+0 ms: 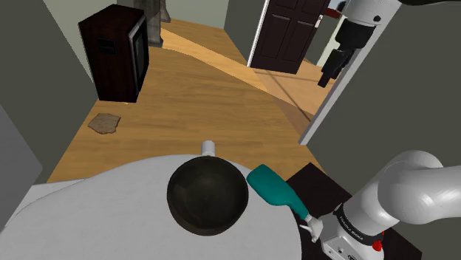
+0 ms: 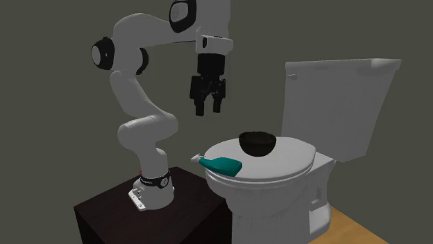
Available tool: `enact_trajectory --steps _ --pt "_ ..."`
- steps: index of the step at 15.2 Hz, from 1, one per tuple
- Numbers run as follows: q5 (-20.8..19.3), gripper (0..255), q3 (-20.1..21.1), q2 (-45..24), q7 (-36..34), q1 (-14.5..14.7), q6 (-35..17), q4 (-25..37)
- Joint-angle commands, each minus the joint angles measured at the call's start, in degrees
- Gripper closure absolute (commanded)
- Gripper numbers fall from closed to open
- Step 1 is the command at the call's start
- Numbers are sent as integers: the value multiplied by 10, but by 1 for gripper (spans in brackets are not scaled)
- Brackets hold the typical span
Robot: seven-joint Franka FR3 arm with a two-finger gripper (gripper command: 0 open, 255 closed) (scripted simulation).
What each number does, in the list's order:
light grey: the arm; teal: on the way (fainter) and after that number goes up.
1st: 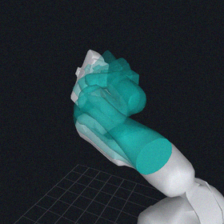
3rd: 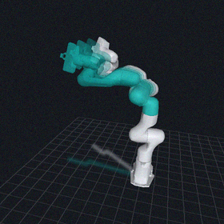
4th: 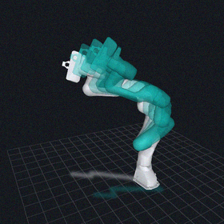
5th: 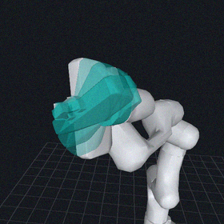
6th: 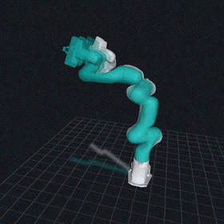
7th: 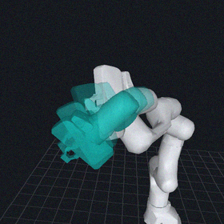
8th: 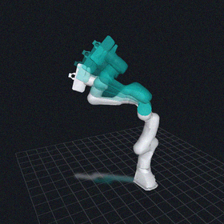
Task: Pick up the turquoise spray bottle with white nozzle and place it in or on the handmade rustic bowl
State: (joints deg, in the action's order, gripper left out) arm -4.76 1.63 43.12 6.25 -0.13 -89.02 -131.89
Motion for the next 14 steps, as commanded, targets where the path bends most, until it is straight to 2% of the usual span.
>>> enact_trajectory --steps 1,14 --pt "0 0 0 0 0 0 0 0" --pt "115 0 36 32 -54 51 -61 -200"
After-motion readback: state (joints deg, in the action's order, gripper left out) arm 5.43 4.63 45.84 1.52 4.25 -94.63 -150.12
